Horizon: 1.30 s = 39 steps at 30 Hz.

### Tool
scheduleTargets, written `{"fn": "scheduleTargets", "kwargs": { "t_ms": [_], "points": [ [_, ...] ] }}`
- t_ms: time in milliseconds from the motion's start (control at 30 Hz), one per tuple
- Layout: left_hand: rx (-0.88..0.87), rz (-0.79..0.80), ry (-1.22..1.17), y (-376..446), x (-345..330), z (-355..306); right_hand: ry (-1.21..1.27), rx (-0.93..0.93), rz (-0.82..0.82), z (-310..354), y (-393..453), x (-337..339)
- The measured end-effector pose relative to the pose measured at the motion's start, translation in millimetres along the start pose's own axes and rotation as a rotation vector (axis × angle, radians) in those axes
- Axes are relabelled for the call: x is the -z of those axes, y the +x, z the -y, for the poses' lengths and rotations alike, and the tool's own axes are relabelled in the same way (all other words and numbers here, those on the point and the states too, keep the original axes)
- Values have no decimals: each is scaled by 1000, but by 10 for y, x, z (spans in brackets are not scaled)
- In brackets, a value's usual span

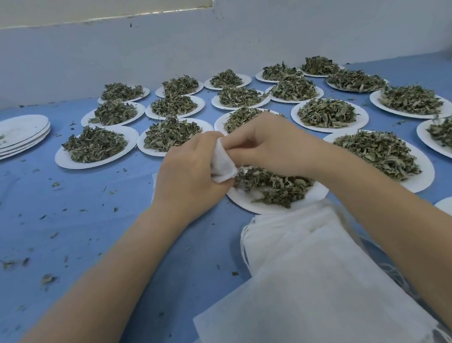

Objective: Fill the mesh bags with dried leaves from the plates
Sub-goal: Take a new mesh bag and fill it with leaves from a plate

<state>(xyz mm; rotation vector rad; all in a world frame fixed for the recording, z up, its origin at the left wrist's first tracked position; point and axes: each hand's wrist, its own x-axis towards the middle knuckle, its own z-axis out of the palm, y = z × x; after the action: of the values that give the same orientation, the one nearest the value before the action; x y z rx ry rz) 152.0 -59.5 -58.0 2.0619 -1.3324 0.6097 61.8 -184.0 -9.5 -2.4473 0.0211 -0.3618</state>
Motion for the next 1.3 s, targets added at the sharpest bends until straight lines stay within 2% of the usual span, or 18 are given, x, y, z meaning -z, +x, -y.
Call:
{"fn": "scheduleTargets", "kwargs": {
  "t_ms": [67, 133, 233, 333, 533, 667, 867, 1067, 1300],
  "points": [
    [48, -8, 15, 5, 25, 59, 123, -41, -81, -36, -32, 127],
    [97, -15, 3, 4, 47, 96, -64, -59, -62, -102, -39, 209],
    [144, -22, -22, 0, 69, 91, -415, -133, 205, -154, -26, 163],
    [128, -5, -17, -5, 58, 103, -503, -152, 331, -215, 12, 32],
    [103, 2, 4, 0, 52, 103, -547, -72, 319, -303, 33, -65],
    [95, -12, -2, -9, 48, 121, -484, -18, 234, -337, 37, -11],
    [88, -1, 36, -21, 0, 147, -492, 9, 190, -301, 29, 24],
    [67, 47, 72, -19, -42, 123, -365, -11, 39, -252, -31, 298],
    [-11, 39, 50, -16, -54, -28, -307, 56, -2, -138, 4, 96]
  ]
}}
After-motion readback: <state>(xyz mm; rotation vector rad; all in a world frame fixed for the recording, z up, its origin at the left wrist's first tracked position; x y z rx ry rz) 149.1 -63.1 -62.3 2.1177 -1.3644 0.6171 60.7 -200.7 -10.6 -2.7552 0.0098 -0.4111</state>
